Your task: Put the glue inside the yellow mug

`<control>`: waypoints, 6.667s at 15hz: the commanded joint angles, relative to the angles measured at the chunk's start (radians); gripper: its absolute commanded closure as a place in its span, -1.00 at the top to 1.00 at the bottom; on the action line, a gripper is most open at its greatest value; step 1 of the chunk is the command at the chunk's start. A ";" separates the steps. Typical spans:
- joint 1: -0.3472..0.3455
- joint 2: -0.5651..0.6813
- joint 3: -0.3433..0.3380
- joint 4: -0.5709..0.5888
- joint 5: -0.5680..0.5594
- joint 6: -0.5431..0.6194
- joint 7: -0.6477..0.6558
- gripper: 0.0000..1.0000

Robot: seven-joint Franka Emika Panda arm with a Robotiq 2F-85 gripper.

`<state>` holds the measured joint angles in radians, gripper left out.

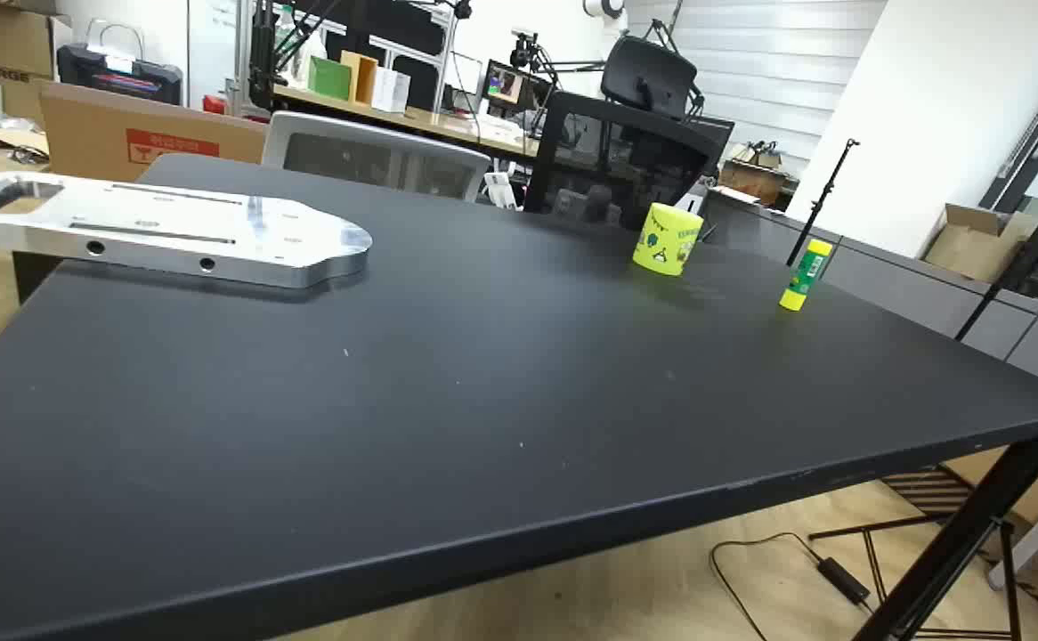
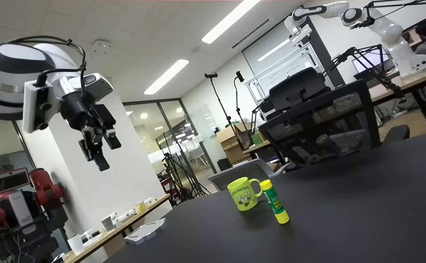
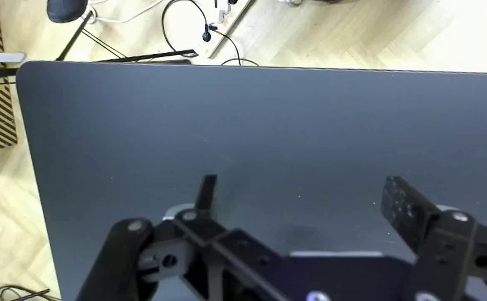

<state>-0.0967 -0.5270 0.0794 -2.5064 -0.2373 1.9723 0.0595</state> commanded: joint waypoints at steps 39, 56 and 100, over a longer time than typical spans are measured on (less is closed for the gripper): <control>-0.087 1.163 -0.267 0.976 0.276 0.130 0.194 1.00; -0.073 1.169 -0.285 0.853 0.307 0.269 0.278 1.00; 0.016 1.085 -0.257 1.034 0.208 0.199 0.259 -0.82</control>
<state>-0.0836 0.4835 -0.1894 -1.6156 -0.0215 2.2274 0.2943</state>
